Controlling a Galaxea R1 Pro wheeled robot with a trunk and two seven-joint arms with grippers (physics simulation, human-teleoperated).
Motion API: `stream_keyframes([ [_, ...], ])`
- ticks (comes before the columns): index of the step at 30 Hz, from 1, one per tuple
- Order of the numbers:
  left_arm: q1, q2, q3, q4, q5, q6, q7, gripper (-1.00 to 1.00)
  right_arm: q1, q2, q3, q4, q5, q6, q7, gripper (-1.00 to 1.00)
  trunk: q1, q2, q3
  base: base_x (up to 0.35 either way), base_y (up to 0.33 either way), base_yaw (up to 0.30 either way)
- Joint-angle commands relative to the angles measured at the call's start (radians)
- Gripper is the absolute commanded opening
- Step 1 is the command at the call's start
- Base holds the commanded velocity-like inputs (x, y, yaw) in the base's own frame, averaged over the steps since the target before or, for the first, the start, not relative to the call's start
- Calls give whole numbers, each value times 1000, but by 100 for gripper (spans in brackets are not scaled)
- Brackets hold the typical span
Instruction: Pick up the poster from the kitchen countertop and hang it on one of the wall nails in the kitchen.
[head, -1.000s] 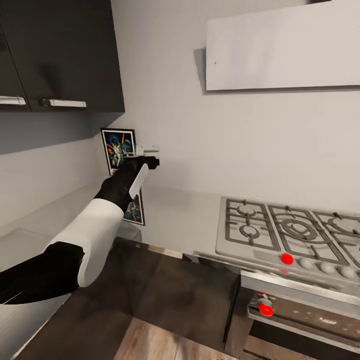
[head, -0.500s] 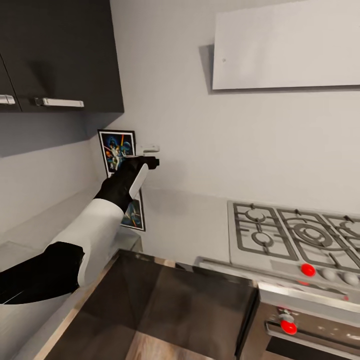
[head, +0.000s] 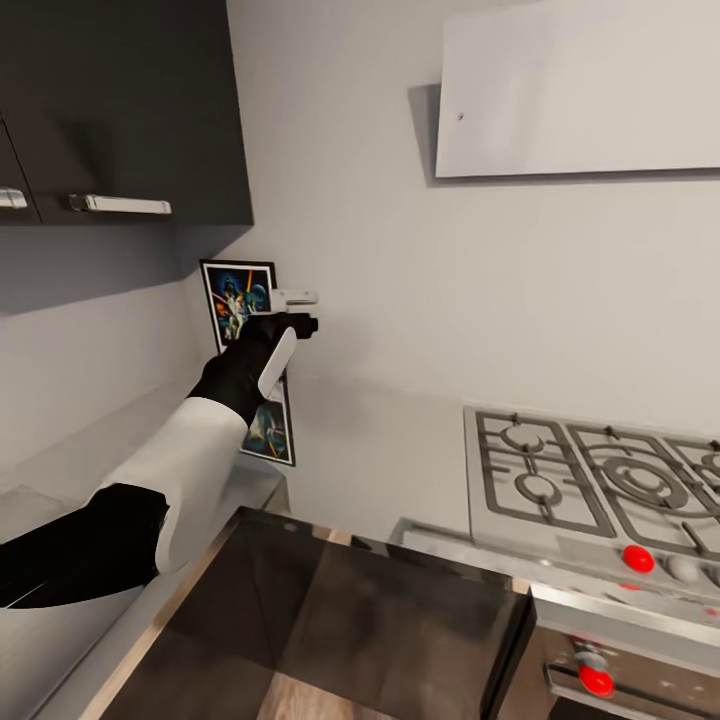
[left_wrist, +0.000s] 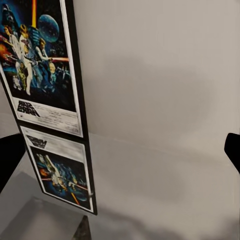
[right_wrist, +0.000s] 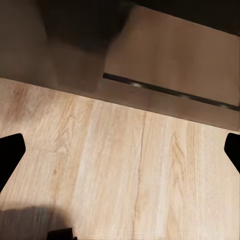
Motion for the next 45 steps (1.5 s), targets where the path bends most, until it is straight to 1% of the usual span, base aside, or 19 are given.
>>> stream_keyframes([
  [1, -1, 0, -2, -1, 10, 3, 9, 100, -1, 0, 1, 1, -1, -3, -2, 100, 0, -1, -1, 187, -84, 38],
  [6, -1, 0, -3, -1, 12, 3, 9, 100, -1, 0, 1, 1, 1, -2, -2, 100, 0, -1, -1, 125, -50, 2],
  [13, -1, 0, -2, -1, 12, 3, 9, 100, -1, 0, 2, 2, 1, -2, -2, 100, 0, -1, -1, 94, -35, -135],
  [23, -1, 0, -3, -2, 12, 3, 8, 100, -1, 0, 2, 3, 1, -2, -2, 100, 0, -1, -1, 176, -3, -20],
  [28, -1, 0, -2, -4, 11, 3, 8, 100, -1, 0, 3, 26, 3, 0, 0, 100, 0, -1, -1, 50, 23, -1],
  [29, -1, 0, 1, -4, 10, 4, 8, 100, 0, 0, 3, 97, 4, 1, 3, 100, 0, -1, -1, 10, 5, 0],
  [31, -1, 0, 3, -4, 9, 4, 8, 100, 7, 1, 2, 111, 4, 1, 4, 100, 0, -1, -1, 7, 4, 0],
  [32, -1, 0, 5, -4, 9, 4, 7, 100, 18, 5, 2, 121, 4, 1, 4, 100, 0, -1, -1, 30, 26, 0],
  [34, -1, 0, 4, -5, 9, 4, 7, 100, 35, 28, 2, 130, 4, 1, 3, 100, 0, -1, -1, 81, 79, 0],
  [35, -1, 0, 4, -5, 9, 4, 7, 100, 39, 35, 2, 133, 4, 1, 2, 100, 0, -1, -1, 50, 49, 0],
  [37, -1, 0, 4, -9, 9, 4, 7, 100, 43, 41, 2, 135, 4, 3, 2, 100, 0, -1, -1, 33, 32, 0],
  [41, -1, 0, 4, -26, 9, 5, 6, 100, 47, 43, 2, 137, 5, 5, 5, 100, 0, -1, -1, 21, 13, 0],
  [45, -1, 0, 4, -30, 9, 6, 6, 100, 49, 43, 2, 137, 5, 6, 6, 100, 0, -1, -1, 180, 49, 0],
])
